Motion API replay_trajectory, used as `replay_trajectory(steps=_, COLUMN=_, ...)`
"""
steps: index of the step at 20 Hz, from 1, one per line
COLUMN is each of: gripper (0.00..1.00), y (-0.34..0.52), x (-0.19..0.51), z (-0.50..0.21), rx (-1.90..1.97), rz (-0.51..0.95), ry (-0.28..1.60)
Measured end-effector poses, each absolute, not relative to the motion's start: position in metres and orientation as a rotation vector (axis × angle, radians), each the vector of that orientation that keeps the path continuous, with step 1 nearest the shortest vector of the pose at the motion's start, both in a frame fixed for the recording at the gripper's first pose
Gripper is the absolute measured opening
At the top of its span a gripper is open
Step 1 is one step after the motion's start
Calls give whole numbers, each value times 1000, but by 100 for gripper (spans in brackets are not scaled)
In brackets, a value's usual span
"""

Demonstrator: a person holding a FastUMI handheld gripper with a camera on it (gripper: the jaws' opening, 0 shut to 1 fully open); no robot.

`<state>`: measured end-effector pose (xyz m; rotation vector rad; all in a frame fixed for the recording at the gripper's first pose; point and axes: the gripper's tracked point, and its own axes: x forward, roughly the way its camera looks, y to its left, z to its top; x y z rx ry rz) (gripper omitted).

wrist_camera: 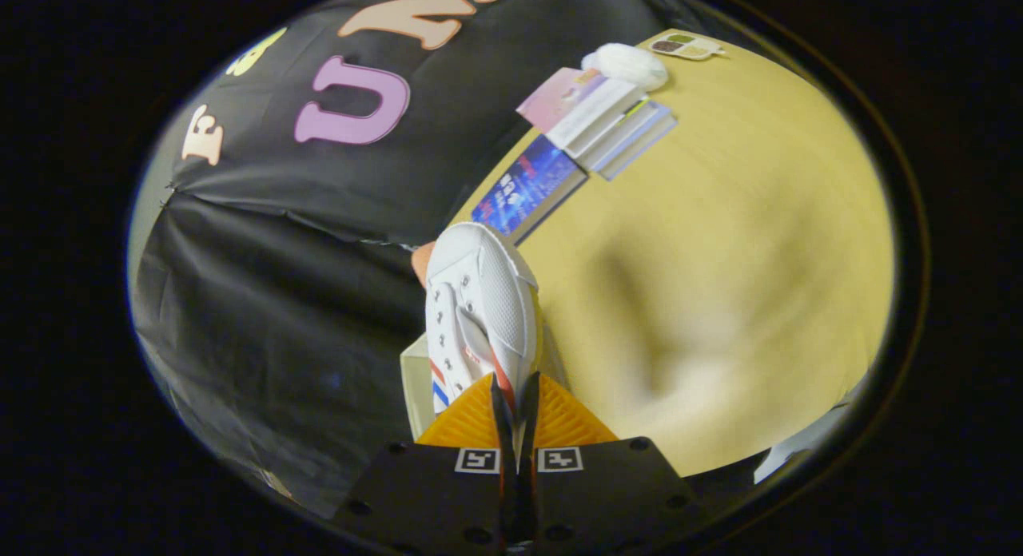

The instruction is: Open the storage box then place both shoes into the box .Put the left shoe in first, then the right shoe, with the right side of both shoes facing outward in a uniform manner.

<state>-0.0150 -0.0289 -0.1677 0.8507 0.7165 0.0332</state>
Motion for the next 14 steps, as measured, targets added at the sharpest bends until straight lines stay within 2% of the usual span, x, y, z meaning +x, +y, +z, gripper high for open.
replay_trajectory(steps=6, gripper=3, y=69, x=-13, z=-154, rx=789, rz=139, ry=777)
replay_trajectory(steps=14, gripper=4, y=97, x=-18, z=-210, rx=658, rz=61, ry=868)
